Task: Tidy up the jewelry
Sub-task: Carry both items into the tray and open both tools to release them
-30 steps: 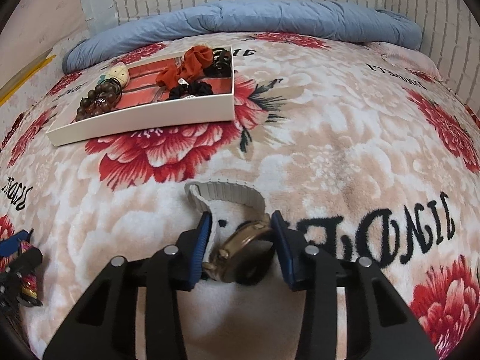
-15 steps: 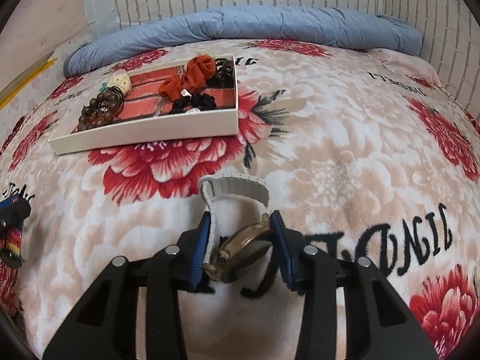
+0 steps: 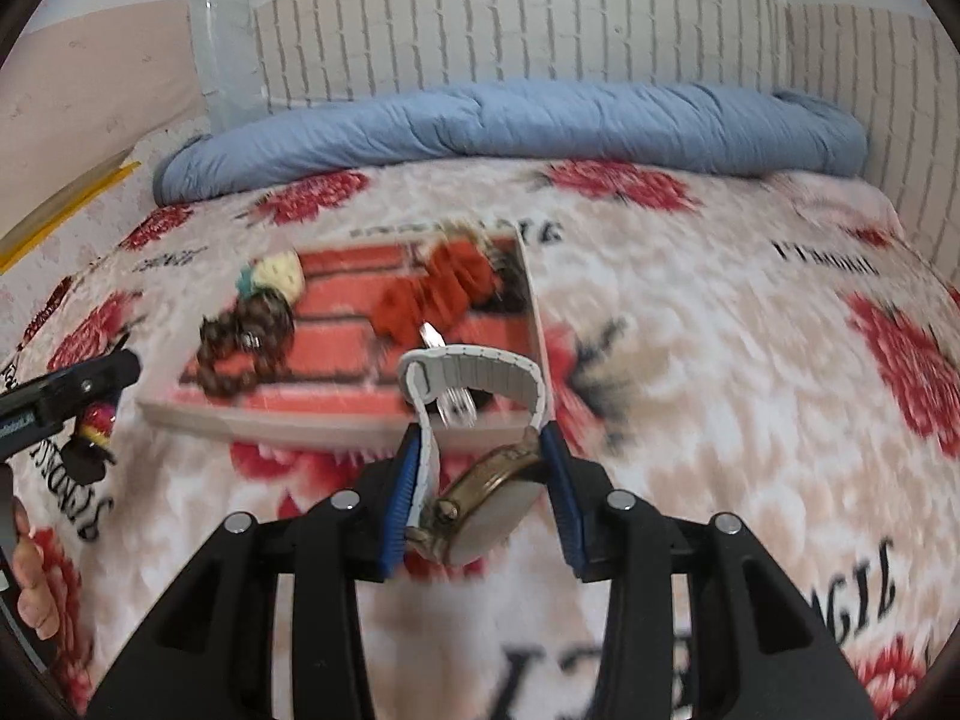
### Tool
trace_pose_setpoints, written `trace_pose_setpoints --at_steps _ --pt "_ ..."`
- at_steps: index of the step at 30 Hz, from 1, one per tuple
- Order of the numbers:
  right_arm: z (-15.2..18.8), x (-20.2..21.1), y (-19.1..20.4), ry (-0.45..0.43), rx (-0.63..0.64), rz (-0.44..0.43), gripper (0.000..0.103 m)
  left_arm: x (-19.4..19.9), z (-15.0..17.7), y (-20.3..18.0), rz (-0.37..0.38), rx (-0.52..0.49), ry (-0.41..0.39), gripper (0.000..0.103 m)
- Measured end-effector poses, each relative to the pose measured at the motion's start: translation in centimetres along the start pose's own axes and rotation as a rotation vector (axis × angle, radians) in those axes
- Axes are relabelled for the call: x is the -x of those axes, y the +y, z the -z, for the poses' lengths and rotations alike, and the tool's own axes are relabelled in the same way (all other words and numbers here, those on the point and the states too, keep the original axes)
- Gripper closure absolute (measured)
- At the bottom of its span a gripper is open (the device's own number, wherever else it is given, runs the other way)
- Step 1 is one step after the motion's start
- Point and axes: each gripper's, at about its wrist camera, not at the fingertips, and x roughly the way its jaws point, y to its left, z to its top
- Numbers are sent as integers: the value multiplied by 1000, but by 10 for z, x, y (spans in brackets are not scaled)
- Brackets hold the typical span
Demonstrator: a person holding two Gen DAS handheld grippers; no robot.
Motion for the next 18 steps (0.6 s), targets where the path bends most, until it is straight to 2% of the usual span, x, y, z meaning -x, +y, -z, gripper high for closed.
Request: trace_pose_setpoints --at_steps 3,7,13,18 --pt "-20 -19 9 -12 5 -10 63 -16 -25 6 -5 -6 -16 42" --pt "-36 -48 20 -16 18 -24 63 -40 -43 14 -16 -15 -26 42" --pt "-32 -87 31 -5 33 -36 63 -86 -39 30 -24 -23 8 42" --pt "-26 -103 39 24 78 -43 63 -97 -39 35 -17 -28 22 42"
